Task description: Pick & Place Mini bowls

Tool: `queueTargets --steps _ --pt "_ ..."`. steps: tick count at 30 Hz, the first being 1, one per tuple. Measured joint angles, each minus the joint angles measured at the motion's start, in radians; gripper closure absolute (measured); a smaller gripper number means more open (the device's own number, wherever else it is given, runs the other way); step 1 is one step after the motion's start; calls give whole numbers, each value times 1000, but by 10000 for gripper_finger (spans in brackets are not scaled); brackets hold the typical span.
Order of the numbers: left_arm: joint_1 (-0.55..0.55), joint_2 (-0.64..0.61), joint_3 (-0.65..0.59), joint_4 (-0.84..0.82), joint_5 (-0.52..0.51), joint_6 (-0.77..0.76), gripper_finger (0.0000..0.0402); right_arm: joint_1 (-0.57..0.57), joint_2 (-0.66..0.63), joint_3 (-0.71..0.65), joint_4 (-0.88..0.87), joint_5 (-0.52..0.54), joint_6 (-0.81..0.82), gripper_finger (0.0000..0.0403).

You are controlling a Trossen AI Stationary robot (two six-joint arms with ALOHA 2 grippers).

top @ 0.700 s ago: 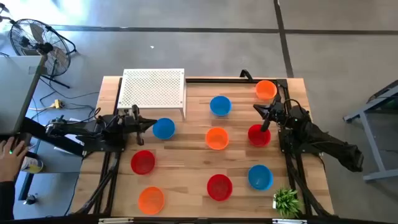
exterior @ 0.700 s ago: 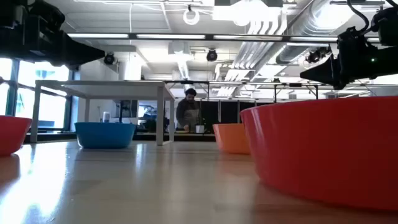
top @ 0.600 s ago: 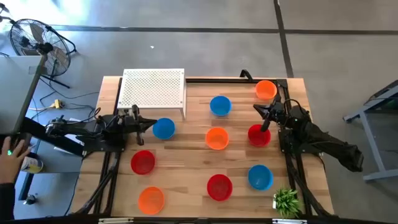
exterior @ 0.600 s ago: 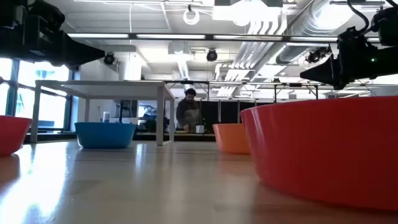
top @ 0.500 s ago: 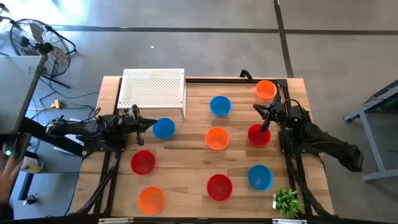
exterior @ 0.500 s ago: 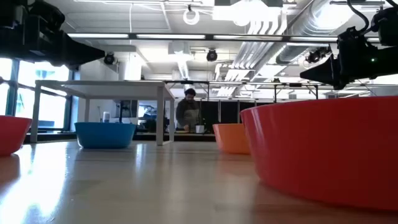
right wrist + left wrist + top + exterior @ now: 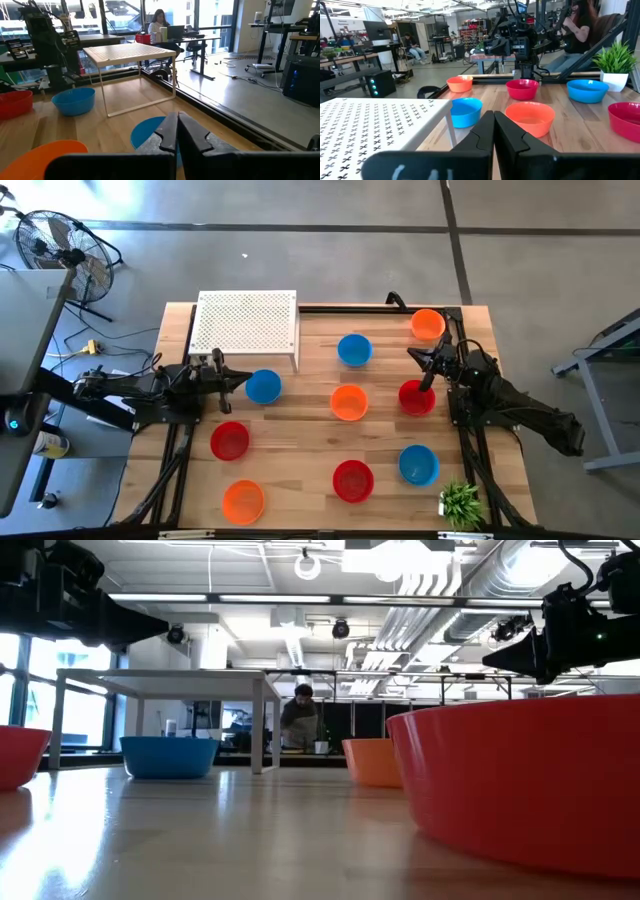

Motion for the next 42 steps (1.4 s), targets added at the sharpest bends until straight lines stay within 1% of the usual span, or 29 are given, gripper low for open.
queueTargets --steps 23,27,29,31,33,35,36,38,39,42 --pt "0 0 0 1 1 0 401 0 0 0 0 0 0 402" --pt "0 0 0 30 19 -1 401 0 0 0 0 0 0 402" --pt "0 0 0 38 41 -6 401 0 0 0 0 0 0 402" --pt "0 0 0 35 84 -52 401 0 0 0 0 0 0 402" --pt "0 0 0 24 111 -140 401 0 0 0 0 0 0 402" --pt "0 1 0 10 133 -261 401 0 0 0 0 0 0 402" --pt "0 2 0 11 156 -293 401 0 0 0 0 0 0 402" --pt "0 1 5 13 234 -308 401 0 0 0 0 0 0 402" --pt "0 1 14 0 258 -311 401 0 0 0 0 0 0 402" --pt "-1 39 64 -85 272 -315 401 0 0 0 0 0 0 402"
